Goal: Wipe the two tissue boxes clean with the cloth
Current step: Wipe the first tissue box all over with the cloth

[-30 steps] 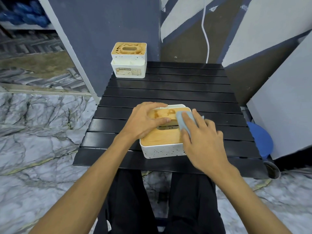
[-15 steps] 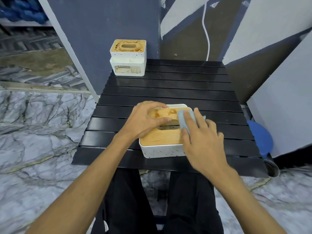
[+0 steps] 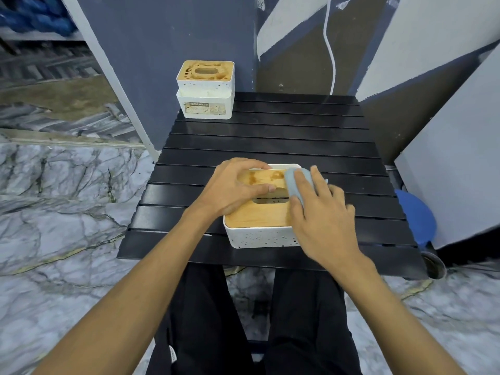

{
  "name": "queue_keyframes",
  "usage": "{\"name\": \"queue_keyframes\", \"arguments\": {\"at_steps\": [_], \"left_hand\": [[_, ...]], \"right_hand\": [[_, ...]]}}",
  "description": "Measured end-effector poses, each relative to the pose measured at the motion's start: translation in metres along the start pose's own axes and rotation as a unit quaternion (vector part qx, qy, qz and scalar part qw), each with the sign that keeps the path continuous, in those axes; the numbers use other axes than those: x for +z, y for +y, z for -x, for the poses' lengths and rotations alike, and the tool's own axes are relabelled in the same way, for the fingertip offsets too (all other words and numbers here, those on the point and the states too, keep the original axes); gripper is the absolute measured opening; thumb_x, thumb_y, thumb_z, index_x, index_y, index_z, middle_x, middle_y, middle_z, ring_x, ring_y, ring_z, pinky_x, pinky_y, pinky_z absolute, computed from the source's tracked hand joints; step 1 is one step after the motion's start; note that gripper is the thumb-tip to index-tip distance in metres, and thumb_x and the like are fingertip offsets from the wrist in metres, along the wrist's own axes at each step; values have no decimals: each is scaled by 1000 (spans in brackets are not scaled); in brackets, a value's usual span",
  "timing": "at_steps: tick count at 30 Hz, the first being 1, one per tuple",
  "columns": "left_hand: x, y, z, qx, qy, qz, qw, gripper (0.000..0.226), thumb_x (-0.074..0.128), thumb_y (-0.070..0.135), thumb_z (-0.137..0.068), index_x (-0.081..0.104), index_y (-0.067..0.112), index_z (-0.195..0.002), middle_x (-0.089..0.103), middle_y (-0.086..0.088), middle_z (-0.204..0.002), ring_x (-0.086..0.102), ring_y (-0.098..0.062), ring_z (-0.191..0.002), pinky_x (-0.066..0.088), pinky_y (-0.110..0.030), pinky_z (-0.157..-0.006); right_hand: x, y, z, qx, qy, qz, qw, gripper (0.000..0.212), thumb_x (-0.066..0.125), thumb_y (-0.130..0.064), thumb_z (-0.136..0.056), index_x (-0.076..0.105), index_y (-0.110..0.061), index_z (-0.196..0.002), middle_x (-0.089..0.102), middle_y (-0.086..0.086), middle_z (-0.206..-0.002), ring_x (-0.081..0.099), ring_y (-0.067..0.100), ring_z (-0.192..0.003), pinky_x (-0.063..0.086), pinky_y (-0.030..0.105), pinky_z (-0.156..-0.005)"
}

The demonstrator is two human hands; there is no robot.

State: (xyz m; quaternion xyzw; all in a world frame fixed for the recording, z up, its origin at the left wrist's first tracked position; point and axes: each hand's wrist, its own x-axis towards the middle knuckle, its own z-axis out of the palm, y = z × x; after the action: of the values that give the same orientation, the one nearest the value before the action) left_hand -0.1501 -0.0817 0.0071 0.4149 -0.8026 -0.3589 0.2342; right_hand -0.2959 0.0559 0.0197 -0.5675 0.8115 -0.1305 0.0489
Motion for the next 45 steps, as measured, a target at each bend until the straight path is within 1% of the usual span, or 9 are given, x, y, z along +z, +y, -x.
{"name": "queue_keyframes", "arguments": {"at_steps": [3,10,14,17,21,27,31,39,45], "left_hand": [[-1,0,0,19,-12,-3,1000,39,79,48,-79,70,37,-115,62,17,-124,48,-5,-122,35,-28,-103],[0,1,0,1,-10,-10,1000,40,79,50,-78,70,38,-115,62,16,-127,47,-6,-122,32,-25,-98],[0,-1,-1,-3,-25,8,1000,42,81,54,-73,71,42,-112,62,19,-125,48,-5,-123,37,-29,-104],[0,-1,-1,6,-25,11,1000,40,81,52,-74,71,40,-111,63,19,-123,48,-4,-123,37,-30,-106],[-1,0,0,21,-33,0,999,39,79,50,-78,70,40,-114,61,20,-123,49,-5,-123,36,-31,-107],[0,-2,0,0,-30,9,1000,39,80,54,-74,69,46,-111,59,19,-127,46,-8,-125,37,-34,-106],[0,-1,0,4,-24,20,1000,33,80,51,-74,67,52,-105,59,19,-127,46,-8,-126,37,-35,-107],[-2,2,2,9,-33,9,999,34,79,49,-78,67,47,-109,60,18,-127,47,-10,-124,37,-37,-107],[-2,3,2,20,-39,9,999,34,80,45,-78,69,43,-111,62,19,-124,48,-9,-124,37,-41,-109]], "right_hand": [[1,-1,0,7,6,4,1000,52,30,-40,-101,19,-32,-151,13,1,-163,33,31,-132,38,54,-95],[8,-2,-39,9,29,-34,999,50,31,-45,-102,32,-31,-150,24,2,-160,39,33,-132,36,53,-99],[6,6,-1,-17,40,-76,996,56,25,-44,-97,34,-27,-150,26,5,-160,24,34,-144,37,54,-107],[6,4,14,-7,32,-88,996,54,22,-47,-100,33,-30,-150,22,0,-161,15,31,-148,38,55,-105],[5,-2,-12,18,41,-115,992,47,35,-46,-102,37,-35,-147,22,-3,-161,27,28,-140,43,48,-97],[2,2,-7,-2,37,-108,993,47,37,-37,-103,34,-32,-150,22,3,-161,40,34,-127,41,45,-98],[0,2,27,-6,39,-80,996,48,39,-37,-101,34,-31,-149,24,5,-160,43,34,-123,48,49,-93],[2,-2,-24,3,17,-24,1000,49,32,-38,-102,28,-31,-151,21,6,-160,39,36,-128,43,50,-95],[1,4,31,-28,55,-12,998,46,40,-37,-100,37,-29,-146,30,7,-156,47,35,-116,47,48,-86]]}}
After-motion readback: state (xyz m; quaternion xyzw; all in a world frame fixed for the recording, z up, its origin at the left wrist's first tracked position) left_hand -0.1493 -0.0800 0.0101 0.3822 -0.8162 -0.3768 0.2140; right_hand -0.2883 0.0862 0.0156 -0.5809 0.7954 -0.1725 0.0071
